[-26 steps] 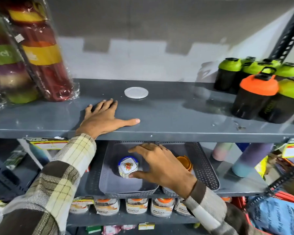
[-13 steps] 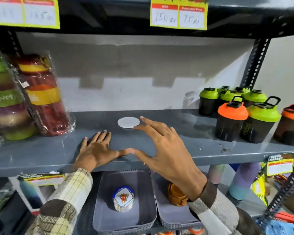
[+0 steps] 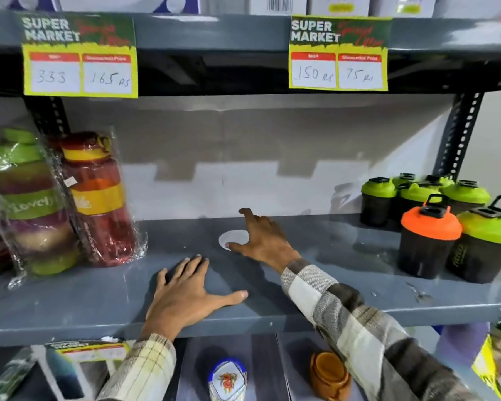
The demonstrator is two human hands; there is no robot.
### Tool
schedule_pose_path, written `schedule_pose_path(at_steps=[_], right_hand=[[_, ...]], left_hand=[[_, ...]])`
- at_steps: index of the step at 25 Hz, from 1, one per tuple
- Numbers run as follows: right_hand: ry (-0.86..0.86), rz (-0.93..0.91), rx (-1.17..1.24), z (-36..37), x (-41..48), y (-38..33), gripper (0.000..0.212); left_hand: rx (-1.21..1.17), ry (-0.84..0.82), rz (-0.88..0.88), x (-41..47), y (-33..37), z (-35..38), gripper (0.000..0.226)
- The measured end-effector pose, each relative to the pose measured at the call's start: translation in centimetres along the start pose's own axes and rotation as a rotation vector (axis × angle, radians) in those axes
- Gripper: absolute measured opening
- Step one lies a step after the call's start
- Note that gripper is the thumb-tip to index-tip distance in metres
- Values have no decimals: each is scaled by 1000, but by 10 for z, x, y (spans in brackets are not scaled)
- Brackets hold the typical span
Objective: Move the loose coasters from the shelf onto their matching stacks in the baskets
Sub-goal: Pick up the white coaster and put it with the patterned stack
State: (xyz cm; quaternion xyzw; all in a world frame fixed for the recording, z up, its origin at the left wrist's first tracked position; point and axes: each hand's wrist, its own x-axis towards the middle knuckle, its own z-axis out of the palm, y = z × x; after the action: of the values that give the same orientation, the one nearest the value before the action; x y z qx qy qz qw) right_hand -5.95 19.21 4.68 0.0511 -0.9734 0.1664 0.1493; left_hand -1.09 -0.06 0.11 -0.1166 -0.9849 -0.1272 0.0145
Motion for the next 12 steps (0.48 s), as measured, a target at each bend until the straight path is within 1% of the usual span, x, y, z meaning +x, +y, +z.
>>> schedule_pose_path(at_steps=[3,5,10,12], right_hand=[[-89,38,3,14,20,5,99],[-122,59,37,22,26,7,104],[-122,72,126,29,30,13,98],[-95,59,169,23,26,13,100]], left_hand=[[-10,11,-2,1,-1,1,141],[-11,17,0,1,-2,2,141],[-9,25,0,2,-2,2,141],[-12,24,-1,1,-2,2,141]])
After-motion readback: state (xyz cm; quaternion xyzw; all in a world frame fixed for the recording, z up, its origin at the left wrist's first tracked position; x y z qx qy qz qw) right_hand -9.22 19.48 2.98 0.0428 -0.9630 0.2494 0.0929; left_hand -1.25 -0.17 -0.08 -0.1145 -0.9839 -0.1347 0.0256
